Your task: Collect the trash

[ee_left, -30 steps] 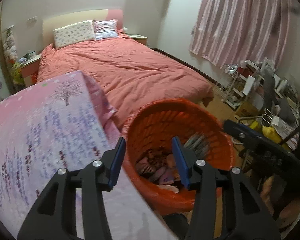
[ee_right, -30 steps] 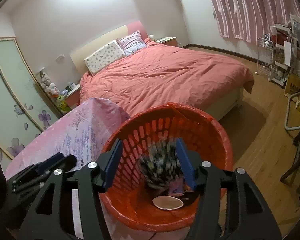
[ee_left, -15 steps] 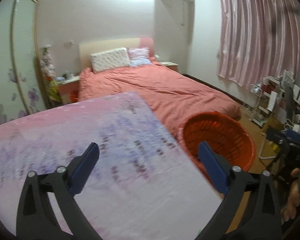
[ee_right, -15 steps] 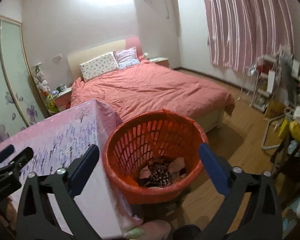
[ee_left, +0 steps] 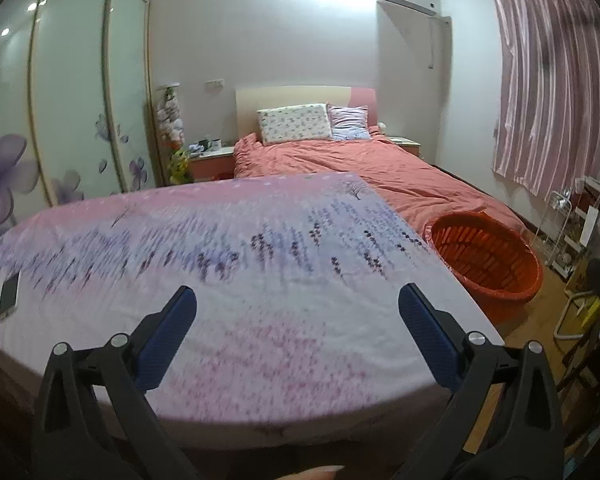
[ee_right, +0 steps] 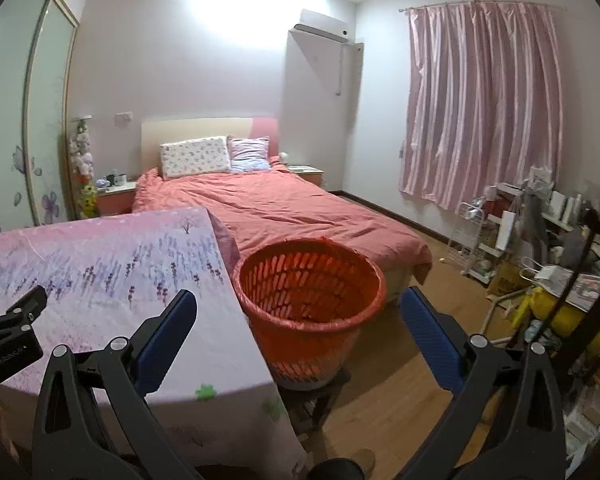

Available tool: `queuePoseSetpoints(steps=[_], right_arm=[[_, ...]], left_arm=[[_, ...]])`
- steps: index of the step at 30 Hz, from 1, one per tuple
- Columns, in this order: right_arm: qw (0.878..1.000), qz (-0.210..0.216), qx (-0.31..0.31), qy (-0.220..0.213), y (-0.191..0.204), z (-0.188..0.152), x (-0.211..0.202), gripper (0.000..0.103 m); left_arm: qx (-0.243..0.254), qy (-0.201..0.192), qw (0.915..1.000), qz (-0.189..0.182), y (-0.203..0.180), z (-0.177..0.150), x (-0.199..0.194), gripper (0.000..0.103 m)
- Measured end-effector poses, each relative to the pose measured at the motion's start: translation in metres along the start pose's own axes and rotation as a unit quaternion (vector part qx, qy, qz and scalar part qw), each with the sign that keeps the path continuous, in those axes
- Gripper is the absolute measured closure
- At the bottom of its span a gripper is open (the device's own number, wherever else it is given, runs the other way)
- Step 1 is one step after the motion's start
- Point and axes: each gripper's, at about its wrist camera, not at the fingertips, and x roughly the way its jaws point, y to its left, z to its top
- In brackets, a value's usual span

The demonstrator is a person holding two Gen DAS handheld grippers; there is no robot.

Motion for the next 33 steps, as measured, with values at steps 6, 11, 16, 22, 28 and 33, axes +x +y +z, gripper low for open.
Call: queuePoseSetpoints(steps=[6, 11, 16, 22, 28, 33], right_arm=[[0.999, -0.033, -0.005, 0.034, 0.01, -0.009, -0.003, 0.002], [0.998, -0.029, 0.011, 0.06, 0.01, -0.013, -0.007, 0.002], [0.997, -0.031, 0.023, 0.07, 0.008, -0.015, -0.013, 0.002], [0.995, -0.032, 0.031, 0.087, 0.007, -0.017, -0.012, 0.002], [0.995, -0.044, 0.033, 0.082, 0.006, -0.013, -0.016, 0.002], [0.995, -0.049, 0.033, 0.083, 0.004, -0.012, -0.017, 0.002]], left_arm=[[-0.012, -0.003, 0.9998, 0.018, 0.006, -0.009, -0.013, 0.004], [-0.019, 0.004, 0.9996, 0.02, 0.009, -0.013, -0.017, 0.004], [-0.021, 0.0, 0.9996, 0.021, 0.008, -0.013, -0.022, 0.004], [-0.025, 0.004, 0.9995, 0.02, 0.008, -0.015, -0.025, 0.004], [-0.025, -0.001, 0.9994, 0.023, 0.007, -0.012, -0.032, 0.004], [-0.02, -0.005, 0.9994, 0.029, 0.003, -0.011, -0.035, 0.004]])
